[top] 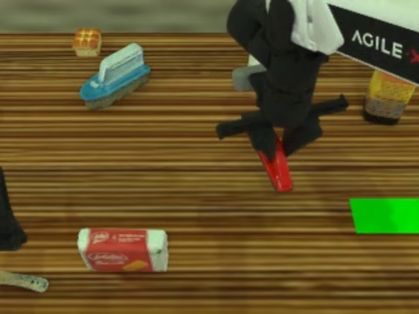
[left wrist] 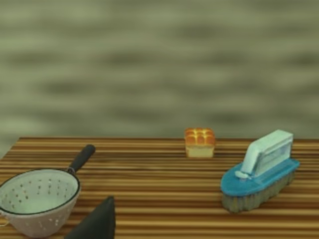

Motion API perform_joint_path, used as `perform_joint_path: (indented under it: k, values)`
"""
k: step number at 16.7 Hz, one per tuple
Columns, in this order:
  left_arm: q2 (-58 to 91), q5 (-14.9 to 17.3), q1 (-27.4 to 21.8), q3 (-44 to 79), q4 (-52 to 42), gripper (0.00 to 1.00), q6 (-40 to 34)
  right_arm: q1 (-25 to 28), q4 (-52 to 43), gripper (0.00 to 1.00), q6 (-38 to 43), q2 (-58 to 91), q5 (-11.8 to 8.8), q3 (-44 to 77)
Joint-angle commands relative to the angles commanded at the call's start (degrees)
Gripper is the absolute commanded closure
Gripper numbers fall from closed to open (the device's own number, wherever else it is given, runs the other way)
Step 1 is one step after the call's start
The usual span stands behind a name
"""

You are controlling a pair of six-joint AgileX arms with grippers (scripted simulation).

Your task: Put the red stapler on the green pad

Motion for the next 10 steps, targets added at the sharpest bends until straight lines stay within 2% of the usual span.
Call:
perform_joint_path:
  k: [2,5,10]
  values:
    - [0.0,0.0,0.0,0.0,0.0,0.0,0.0,-1.2,0.0,1.0,4.2,-1.0,0.0,-1.1]
    - [0.0,0.0,0.0,0.0,0.0,0.0,0.0,-4.1,0.3,1.0,15.1,-3.8,0.0,-4.4]
    - [0.0,0.0,0.0,0.0,0.0,0.0,0.0,-10.9,1.1,1.0,41.5,-10.8,0.2,-13.1]
